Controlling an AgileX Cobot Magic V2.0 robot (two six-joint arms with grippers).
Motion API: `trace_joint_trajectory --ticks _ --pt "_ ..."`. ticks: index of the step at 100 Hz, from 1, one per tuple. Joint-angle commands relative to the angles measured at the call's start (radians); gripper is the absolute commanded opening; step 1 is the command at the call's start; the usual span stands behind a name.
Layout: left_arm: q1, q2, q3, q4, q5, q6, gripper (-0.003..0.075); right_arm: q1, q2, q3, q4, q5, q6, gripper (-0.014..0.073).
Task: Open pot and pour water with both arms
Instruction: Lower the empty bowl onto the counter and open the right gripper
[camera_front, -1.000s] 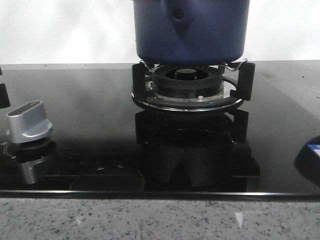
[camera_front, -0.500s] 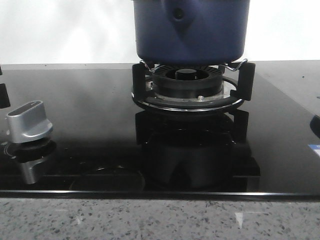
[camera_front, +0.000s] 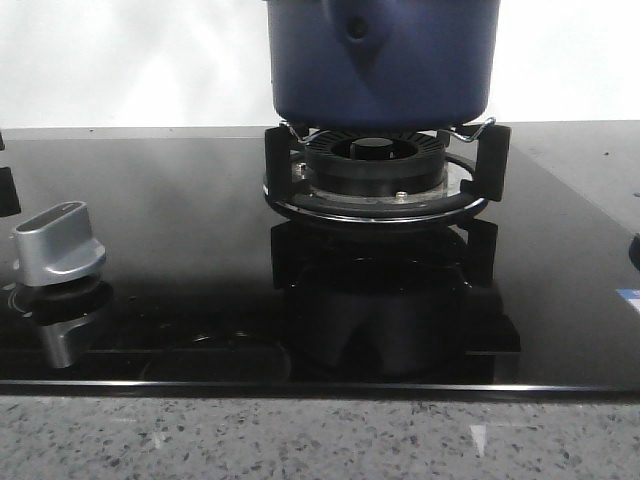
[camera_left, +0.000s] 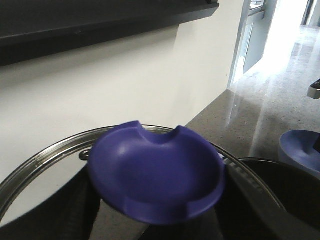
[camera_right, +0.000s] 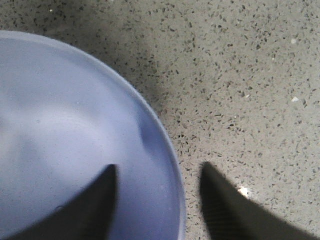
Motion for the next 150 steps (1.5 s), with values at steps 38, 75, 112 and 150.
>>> trace_joint_trajectory --ticks 38,75,112,150 --pt "-0.196 -0.056 -0.04 -0.109 -0.009 -0.007 0.0232 -0.006 -0.12 -0.205 0.006 0.047 0.001 0.0485" --pt "-0.339 -0.054 -0.04 -0.011 -0.019 -0.012 0.0232 -0.006 -0.185 -0.208 0.038 0.038 0.001 0.0485" --pt "-0.37 0.016 0.026 -0.026 0.027 -0.015 0.0232 -0.006 -0.187 -0.208 0.057 0.038 0.001 0.0485" --pt "-0.37 0.066 0.026 -0.1 0.047 -0.015 0.0232 -0.006 -0.187 -0.208 0.067 0.032 0.001 0.0485"
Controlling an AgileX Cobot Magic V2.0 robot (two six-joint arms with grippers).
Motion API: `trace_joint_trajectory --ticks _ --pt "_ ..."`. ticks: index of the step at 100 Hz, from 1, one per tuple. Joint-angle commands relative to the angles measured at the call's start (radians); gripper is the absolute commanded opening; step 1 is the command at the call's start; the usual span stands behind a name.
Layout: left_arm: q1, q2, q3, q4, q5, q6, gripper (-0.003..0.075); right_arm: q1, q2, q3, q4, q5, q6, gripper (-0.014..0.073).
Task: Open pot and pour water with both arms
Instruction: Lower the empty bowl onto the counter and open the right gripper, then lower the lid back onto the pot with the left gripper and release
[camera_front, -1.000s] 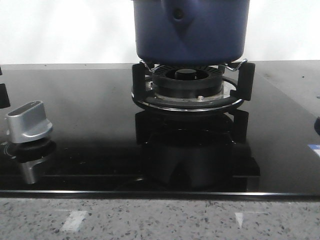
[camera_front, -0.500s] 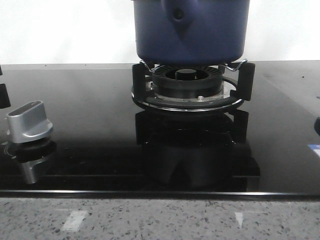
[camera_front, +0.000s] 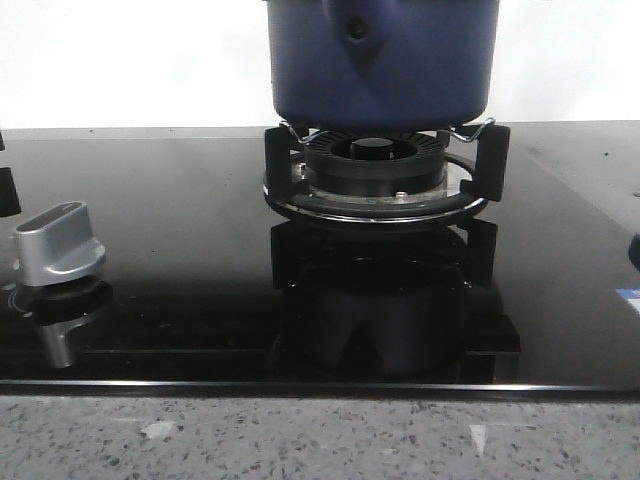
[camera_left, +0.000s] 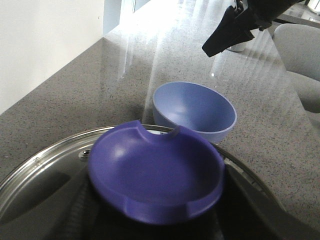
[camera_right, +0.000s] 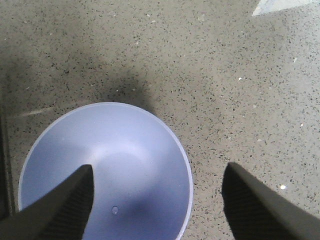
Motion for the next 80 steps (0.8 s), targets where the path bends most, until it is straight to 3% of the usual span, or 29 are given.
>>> trace_joint_trajectory --ticks 1,80 --pt "-0.007 -0.046 -0.031 -0.141 0.013 -0.007 0.0232 -0.006 -0.036 -0.034 0.007 -0.043 -0.001 0.0485" --pt "-0.025 -0.038 -0.031 -0.085 -0.017 0.034 0.0232 -0.006 -0.036 -0.034 0.015 -0.042 -0.001 0.0485"
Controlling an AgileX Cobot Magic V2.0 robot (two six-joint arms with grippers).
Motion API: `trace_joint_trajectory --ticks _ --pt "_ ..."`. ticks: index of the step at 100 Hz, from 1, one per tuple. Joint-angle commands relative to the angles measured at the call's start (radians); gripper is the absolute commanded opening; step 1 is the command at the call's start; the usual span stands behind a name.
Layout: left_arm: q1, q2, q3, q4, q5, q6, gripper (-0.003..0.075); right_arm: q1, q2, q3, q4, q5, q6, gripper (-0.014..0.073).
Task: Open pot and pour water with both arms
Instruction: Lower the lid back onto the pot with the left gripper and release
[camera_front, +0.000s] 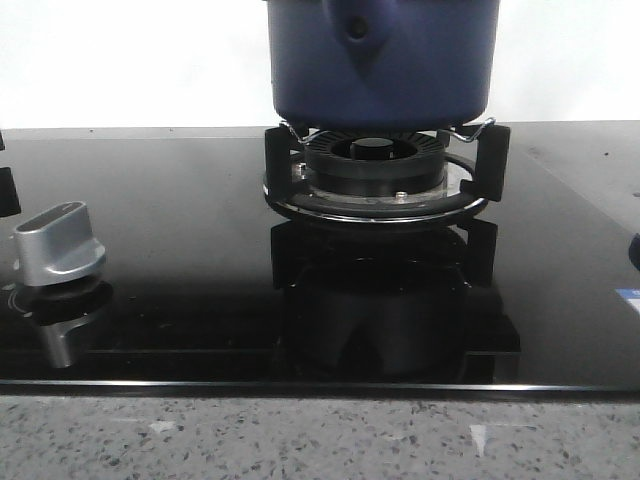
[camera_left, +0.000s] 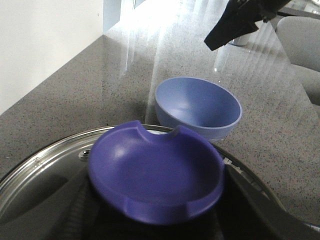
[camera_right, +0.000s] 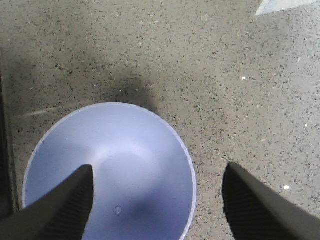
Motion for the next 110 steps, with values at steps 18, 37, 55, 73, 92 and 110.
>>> trace_joint_trajectory --ticks 18,37,55,73,92,110 --pt "-0.006 -0.031 -0.031 -0.104 0.01 0.002 0.0232 -0.006 -0.036 -0.034 0.006 -0.042 -0.001 0.0485" --pt "-0.006 -0.031 -0.031 -0.11 0.01 0.002 0.0242 -0.006 -0.036 -0.034 0.006 -0.042 -0.001 0.0485" --pt "-0.006 -0.031 -0.031 -0.11 0.01 0.002 0.0402 -0.006 -0.036 -0.034 0.006 -0.042 -0.001 0.0485" --pt "-0.006 -0.031 -0.051 -0.119 0.017 0.002 0.0571 -0.006 -0.036 -0.034 0.006 -0.042 -0.001 0.0485" --pt "0.002 -0.052 -0.104 -0.119 0.034 0.002 0.058 -0.006 -0.036 -0.034 0.006 -0.042 -0.001 0.0485" --pt "0.051 -0.093 -0.174 -0.119 0.043 -0.033 0.057 -0.006 -0.036 -0.034 0.022 -0.042 -0.001 0.0485"
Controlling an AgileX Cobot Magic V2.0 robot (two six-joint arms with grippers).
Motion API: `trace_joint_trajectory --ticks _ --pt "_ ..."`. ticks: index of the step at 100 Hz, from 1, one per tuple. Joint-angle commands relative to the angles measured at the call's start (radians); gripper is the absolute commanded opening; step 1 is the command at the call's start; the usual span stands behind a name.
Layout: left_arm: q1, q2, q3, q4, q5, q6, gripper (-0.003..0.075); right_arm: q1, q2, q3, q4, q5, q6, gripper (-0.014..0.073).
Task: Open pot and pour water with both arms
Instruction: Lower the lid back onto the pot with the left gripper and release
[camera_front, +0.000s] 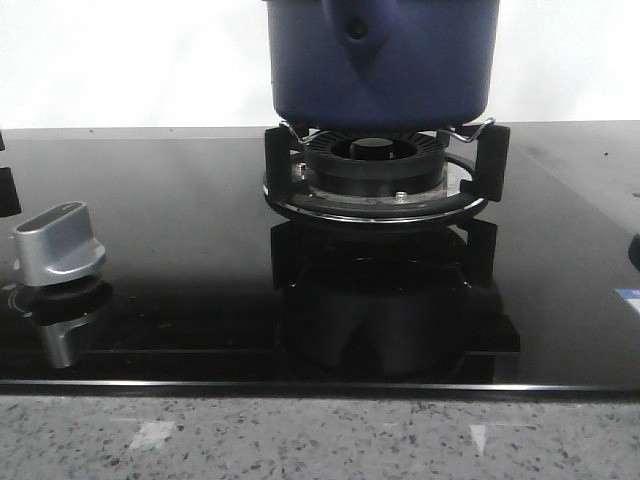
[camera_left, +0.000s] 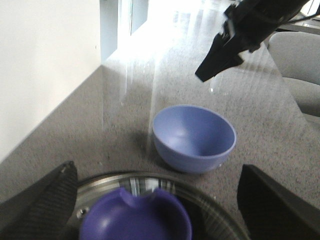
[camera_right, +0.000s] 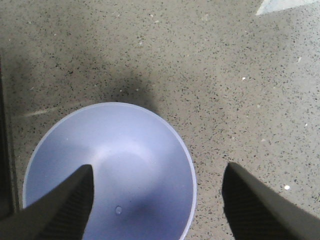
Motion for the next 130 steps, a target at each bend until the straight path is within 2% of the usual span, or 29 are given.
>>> trace_joint_trajectory --ticks 1,14,28,33,40,52,57,67,79,95,108,117,130 --pt "0.036 -0.09 -0.065 -0.088 0.016 -0.021 0.0568 -0.006 -0.036 -0.034 0.026 -0.042 -0.003 0.0485" --pt "0.104 -0.137 -0.109 -0.088 0.053 -0.054 0.0541 -0.006 -0.038 -0.034 0.139 -0.044 -0.01 0.0485" --pt "0.196 -0.191 -0.131 -0.088 0.082 -0.105 0.0463 -0.006 -0.038 -0.034 0.386 -0.044 -0.114 0.045" --pt "0.23 -0.21 -0.131 -0.087 0.082 -0.13 0.0405 -0.006 -0.038 -0.034 0.49 -0.044 -0.172 0.0393" --pt "0.276 -0.234 -0.131 -0.081 0.087 -0.16 0.0299 -0.003 -0.038 -0.034 0.65 -0.044 -0.26 0.0261" --pt "0.352 -0.265 -0.131 -0.052 0.097 -0.226 0.0073 0.024 -0.038 -0.034 0.923 -0.055 -0.445 -0.0076" --pt "0.386 -0.273 -0.131 -0.043 0.111 -0.259 -0.0024 0.046 -0.038 -0.032 0.993 -0.078 -0.493 -0.005" --pt "0.441 -0.299 -0.131 -0.004 0.115 -0.32 -0.002 0.117 -0.055 -0.032 1.024 -0.159 -0.539 -0.0041" --pt "0.495 -0.353 -0.127 0.105 0.058 -0.386 -0.002 0.227 -0.105 -0.009 1.022 -0.313 -0.663 -0.0041" --pt "0.533 -0.489 -0.044 0.207 -0.141 -0.413 -0.002 0.397 -0.206 0.102 1.02 -0.63 -0.813 -0.0041" --pt "0.533 -0.636 0.13 0.228 -0.43 -0.397 -0.002 0.495 -0.287 0.242 1.02 -0.859 -0.889 -0.0042" --pt "0.522 -0.742 0.277 0.217 -0.604 -0.345 -0.002 0.531 -0.337 0.342 1.02 -0.965 -0.915 -0.0043" --pt "0.472 -0.876 0.485 0.215 -0.655 -0.202 -0.002 0.536 -0.42 0.466 1.018 -0.998 -0.976 -0.0045"
